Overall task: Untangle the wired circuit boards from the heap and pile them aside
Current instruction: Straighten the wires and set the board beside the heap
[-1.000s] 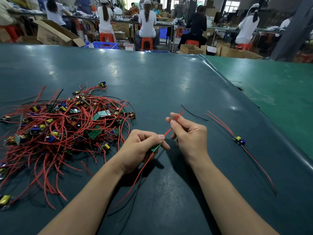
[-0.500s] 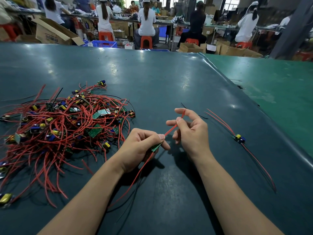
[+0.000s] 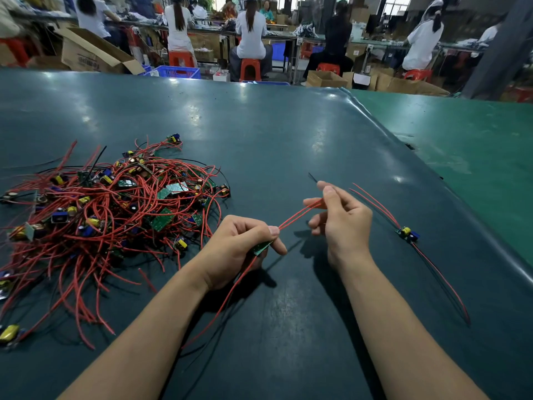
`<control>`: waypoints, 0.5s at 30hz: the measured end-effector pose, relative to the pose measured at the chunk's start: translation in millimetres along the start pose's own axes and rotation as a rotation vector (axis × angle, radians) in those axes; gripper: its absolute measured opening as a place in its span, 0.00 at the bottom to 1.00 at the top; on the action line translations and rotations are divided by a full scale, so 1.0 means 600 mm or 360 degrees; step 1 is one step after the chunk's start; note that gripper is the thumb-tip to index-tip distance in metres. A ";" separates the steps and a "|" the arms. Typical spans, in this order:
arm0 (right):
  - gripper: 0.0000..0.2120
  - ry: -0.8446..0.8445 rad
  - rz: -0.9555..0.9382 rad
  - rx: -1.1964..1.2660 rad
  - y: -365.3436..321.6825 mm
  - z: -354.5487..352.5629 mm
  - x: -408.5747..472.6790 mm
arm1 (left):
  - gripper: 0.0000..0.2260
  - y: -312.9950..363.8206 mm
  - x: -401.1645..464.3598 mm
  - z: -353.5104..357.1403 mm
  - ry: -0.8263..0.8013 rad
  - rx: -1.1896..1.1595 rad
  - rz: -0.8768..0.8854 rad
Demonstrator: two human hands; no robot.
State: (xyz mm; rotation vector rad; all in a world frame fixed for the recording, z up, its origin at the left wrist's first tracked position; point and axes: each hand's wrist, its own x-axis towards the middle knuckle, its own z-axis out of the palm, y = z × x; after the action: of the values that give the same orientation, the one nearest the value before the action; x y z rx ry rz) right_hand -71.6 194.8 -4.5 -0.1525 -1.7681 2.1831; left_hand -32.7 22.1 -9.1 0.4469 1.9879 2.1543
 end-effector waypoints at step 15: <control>0.11 -0.0794 0.0553 -0.0061 -0.017 0.011 -0.037 | 0.14 -0.007 0.006 0.002 0.0096 -0.0056 -0.0004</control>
State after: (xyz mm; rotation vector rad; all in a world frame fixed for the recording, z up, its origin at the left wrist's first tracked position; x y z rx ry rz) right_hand -50.9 183.7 4.2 0.0952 -2.1826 2.6037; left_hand -36.1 24.6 -12.8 0.3781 1.9767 2.2232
